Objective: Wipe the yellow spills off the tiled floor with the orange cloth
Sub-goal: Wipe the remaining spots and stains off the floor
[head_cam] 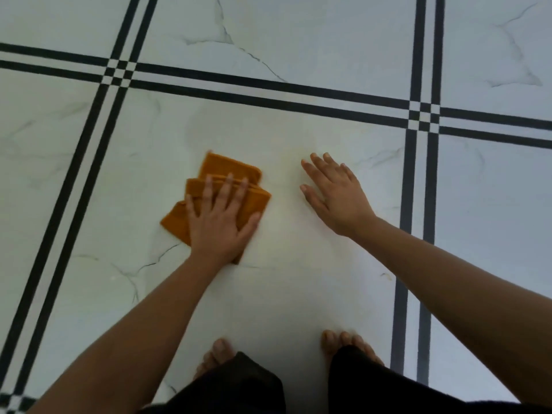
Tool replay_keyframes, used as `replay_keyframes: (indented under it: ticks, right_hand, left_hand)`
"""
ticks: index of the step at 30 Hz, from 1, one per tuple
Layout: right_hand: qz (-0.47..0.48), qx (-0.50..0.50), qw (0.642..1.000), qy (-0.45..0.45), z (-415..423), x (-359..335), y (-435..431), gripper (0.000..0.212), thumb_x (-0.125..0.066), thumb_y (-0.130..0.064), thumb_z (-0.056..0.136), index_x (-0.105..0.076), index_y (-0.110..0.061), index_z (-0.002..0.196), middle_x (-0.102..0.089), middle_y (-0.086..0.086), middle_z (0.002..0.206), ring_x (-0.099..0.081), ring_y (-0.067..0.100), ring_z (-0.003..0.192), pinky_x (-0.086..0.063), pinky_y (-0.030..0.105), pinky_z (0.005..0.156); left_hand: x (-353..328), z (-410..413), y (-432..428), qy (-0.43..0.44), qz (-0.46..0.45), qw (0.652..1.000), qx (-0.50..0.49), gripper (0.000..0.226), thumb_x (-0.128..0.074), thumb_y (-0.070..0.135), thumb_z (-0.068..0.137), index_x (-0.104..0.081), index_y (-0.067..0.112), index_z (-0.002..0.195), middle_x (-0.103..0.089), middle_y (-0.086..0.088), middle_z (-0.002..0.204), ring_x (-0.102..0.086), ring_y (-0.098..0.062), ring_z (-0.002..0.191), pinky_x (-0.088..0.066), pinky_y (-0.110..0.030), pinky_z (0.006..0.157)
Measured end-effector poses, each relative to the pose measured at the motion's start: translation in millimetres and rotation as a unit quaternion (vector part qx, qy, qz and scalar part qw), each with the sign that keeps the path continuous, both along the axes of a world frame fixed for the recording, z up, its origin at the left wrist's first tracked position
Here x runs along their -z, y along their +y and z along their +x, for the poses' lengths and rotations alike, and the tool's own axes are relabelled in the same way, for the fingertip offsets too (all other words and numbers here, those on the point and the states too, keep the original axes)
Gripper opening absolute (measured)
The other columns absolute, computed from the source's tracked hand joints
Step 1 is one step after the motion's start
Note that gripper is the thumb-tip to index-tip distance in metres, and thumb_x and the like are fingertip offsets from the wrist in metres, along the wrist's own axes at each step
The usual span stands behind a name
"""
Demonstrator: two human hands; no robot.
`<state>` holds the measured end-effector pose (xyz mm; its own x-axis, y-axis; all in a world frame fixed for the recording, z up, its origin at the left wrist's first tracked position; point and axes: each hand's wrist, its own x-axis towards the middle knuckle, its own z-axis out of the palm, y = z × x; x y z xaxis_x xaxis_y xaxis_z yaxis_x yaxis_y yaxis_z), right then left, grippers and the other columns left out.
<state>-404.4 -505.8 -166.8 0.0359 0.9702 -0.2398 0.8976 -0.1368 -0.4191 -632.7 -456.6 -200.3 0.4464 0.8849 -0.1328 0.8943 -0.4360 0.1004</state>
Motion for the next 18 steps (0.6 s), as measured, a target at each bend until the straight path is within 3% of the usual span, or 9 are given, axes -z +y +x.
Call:
replay_keyframes:
  ticks: [2,5,7,10,13,18]
  right_hand:
    - [0.001,-0.034,0.999,-0.009,-5.7,-2.5,9.0,0.061,-0.015,-0.048,0.092,-0.02,-0.022,0.147,-0.015,0.002,0.157,-0.005,0.019,0.145,-0.001,0.035,0.115]
    - [-0.001,-0.07,0.997,-0.014,-19.5,-0.5,20.7,0.056,-0.019,-0.047,0.097,-0.019,-0.023,0.147,-0.015,0.002,0.157,-0.005,0.019,0.145,-0.001,0.035,0.115]
    - [-0.008,-0.057,0.998,0.009,-31.2,1.3,24.0,0.053,-0.023,-0.044,0.099,-0.021,-0.022,0.147,-0.015,0.001,0.157,-0.005,0.018,0.145,-0.001,0.035,0.115]
    - [-0.006,-0.034,0.999,0.036,-49.6,0.8,24.4,0.051,-0.026,-0.042,0.099,-0.027,-0.02,0.145,-0.021,0.003,0.155,-0.009,0.019,0.144,-0.006,0.037,0.116]
    - [0.019,0.038,0.995,0.085,-65.4,-6.4,22.5,0.047,-0.035,-0.037,0.099,-0.038,-0.015,0.14,-0.031,0.006,0.151,-0.017,0.022,0.143,-0.013,0.038,0.114]
    - [-0.018,0.145,0.98,0.132,-76.6,-18.3,22.9,0.042,-0.04,-0.031,0.098,-0.044,-0.012,0.136,-0.038,0.008,0.147,-0.023,0.023,0.141,-0.017,0.036,0.113]
  left_hand:
    - [-5.1,-3.2,-11.7,-0.011,-0.023,1.0,-0.016,0.07,-0.023,0.066,0.085,-0.02,0.033,0.147,-0.02,-0.001,0.156,-0.005,-0.032,0.144,0.001,-0.059,0.109]
    - [-12.6,-5.3,-35.7,-0.023,-0.062,0.989,0.132,0.068,-0.012,0.066,0.089,-0.02,0.031,0.147,-0.024,-0.002,0.155,-0.006,-0.027,0.143,-0.003,-0.054,0.111]
    - [-19.0,-5.6,-16.8,-0.086,-0.085,0.99,0.07,0.064,-0.018,0.06,0.092,-0.02,0.027,0.148,-0.023,-0.003,0.155,-0.013,-0.022,0.143,-0.011,-0.049,0.11]
    - [-27.6,-8.0,18.1,-0.134,-0.087,0.985,-0.068,0.058,-0.04,0.041,0.096,-0.026,0.017,0.146,-0.036,-0.01,0.146,-0.03,-0.027,0.134,-0.022,-0.048,0.105]
    - [-34.0,-3.8,32.1,-0.129,-0.12,0.981,-0.078,0.053,-0.048,0.035,0.094,-0.035,0.016,0.141,-0.047,-0.009,0.133,-0.036,-0.027,0.125,-0.024,-0.044,0.101]
    - [-39.2,11.3,37.3,-0.115,-0.203,0.961,-0.145,0.033,-0.054,0.032,0.09,-0.056,0.02,0.121,-0.055,-0.005,0.117,-0.043,-0.025,0.115,-0.027,-0.037,0.094]
